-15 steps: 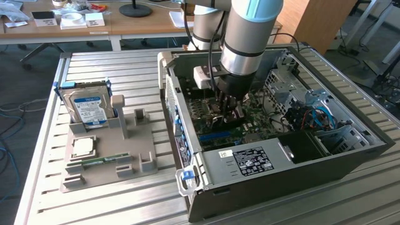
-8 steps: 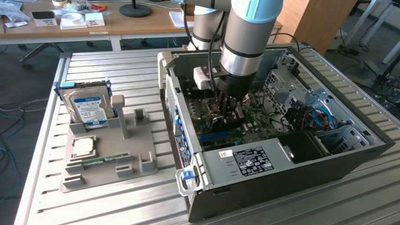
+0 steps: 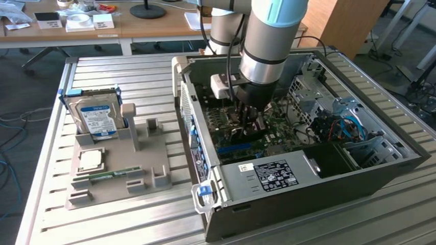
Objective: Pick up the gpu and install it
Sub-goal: 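Insert the gpu into the slot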
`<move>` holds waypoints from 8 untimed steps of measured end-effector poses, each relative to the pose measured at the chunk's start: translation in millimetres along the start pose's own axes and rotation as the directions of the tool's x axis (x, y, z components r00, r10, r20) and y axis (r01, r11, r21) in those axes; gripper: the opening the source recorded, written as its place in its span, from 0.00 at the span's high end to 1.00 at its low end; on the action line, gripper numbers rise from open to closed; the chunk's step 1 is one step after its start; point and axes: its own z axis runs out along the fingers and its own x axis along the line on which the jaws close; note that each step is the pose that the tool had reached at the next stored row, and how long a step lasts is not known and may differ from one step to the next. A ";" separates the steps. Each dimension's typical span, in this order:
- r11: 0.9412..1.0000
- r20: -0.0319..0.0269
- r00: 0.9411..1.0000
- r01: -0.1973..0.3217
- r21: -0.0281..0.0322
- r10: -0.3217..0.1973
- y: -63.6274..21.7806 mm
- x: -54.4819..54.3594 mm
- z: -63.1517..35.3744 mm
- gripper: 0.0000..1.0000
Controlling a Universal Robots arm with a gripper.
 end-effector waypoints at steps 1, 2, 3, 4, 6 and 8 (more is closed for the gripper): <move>1.000 0.000 1.000 -0.002 0.000 0.002 0.0 0.1 0.1 0.73; 1.000 0.000 1.000 -0.003 0.000 0.003 0.0 0.2 0.1 0.73; 1.000 -0.001 1.000 -0.004 0.000 0.004 0.0 0.4 0.1 0.73; 1.000 -0.001 1.000 -0.005 0.000 0.005 0.0 0.8 0.1 0.73; 1.000 -0.001 1.000 -0.008 0.000 0.008 0.0 1.4 0.3 0.73; 1.000 -0.001 1.000 -0.017 0.000 0.017 0.1 1.7 0.8 0.73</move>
